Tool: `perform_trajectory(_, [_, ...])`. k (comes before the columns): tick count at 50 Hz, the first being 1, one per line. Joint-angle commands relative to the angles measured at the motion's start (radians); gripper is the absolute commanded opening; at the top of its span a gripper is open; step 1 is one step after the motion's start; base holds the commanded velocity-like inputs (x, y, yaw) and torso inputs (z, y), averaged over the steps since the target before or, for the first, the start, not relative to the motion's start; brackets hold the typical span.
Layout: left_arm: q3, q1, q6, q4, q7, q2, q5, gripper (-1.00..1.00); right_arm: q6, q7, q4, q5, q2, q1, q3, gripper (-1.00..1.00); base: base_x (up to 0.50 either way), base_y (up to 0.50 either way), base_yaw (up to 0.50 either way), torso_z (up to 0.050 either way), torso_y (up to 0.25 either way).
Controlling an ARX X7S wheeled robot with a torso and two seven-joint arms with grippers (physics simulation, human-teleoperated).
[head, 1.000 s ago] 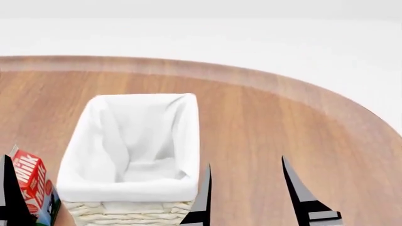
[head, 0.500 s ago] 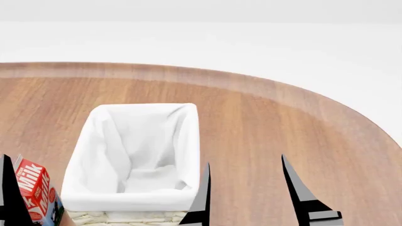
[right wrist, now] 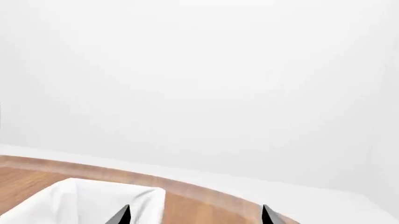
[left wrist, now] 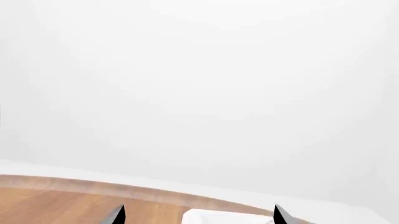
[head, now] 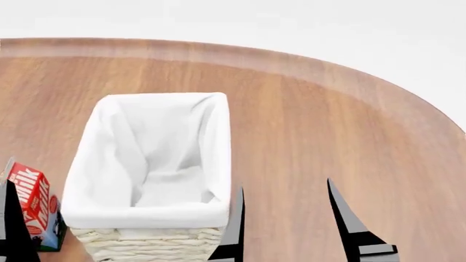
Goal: Pick up the tomato sauce, and put it in the basket.
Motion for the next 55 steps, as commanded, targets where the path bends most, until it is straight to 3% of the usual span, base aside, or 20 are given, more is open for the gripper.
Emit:
perform_trajectory(1, [0.009, 0.000, 0.003, -0.003, -0.006, -0.007, 0.004, 1.00, -0.002, 0.005, 0.003, 0.005, 0.004, 0.002, -0.002, 1.00, 0.00, 0.00, 0.00, 0.038, -0.207])
perform_trajectory(28, [0.041, 0.005, 0.020, -0.006, -0.012, -0.021, 0.025, 1.00, 0.006, 0.020, -0.011, 0.012, 0.016, 0.005, -0.009, 1.00, 0.00, 0.00, 0.00, 0.037, -0.207])
perform_trajectory(34, [0.057, 0.004, -0.009, 0.033, -0.002, -0.032, -0.029, 1.00, 0.007, 0.027, -0.022, 0.013, 0.022, -0.002, -0.004, 1.00, 0.00, 0.00, 0.00, 0.012, -0.069])
perform_trajectory(42, [-0.001, 0.049, 0.010, 0.076, 0.032, -0.080, -0.143, 1.00, 0.025, 0.032, -0.034, 0.012, 0.022, 0.009, -0.014, 1.00, 0.00, 0.00, 0.00, 0.000, 0.000])
perform_trajectory(55, [-0.121, 0.253, 0.137, 0.125, 0.131, -0.187, -0.123, 1.00, 0.005, 0.031, 0.000, 0.016, 0.022, 0.015, -0.027, 1.00, 0.00, 0.00, 0.00, 0.000, 0.000])
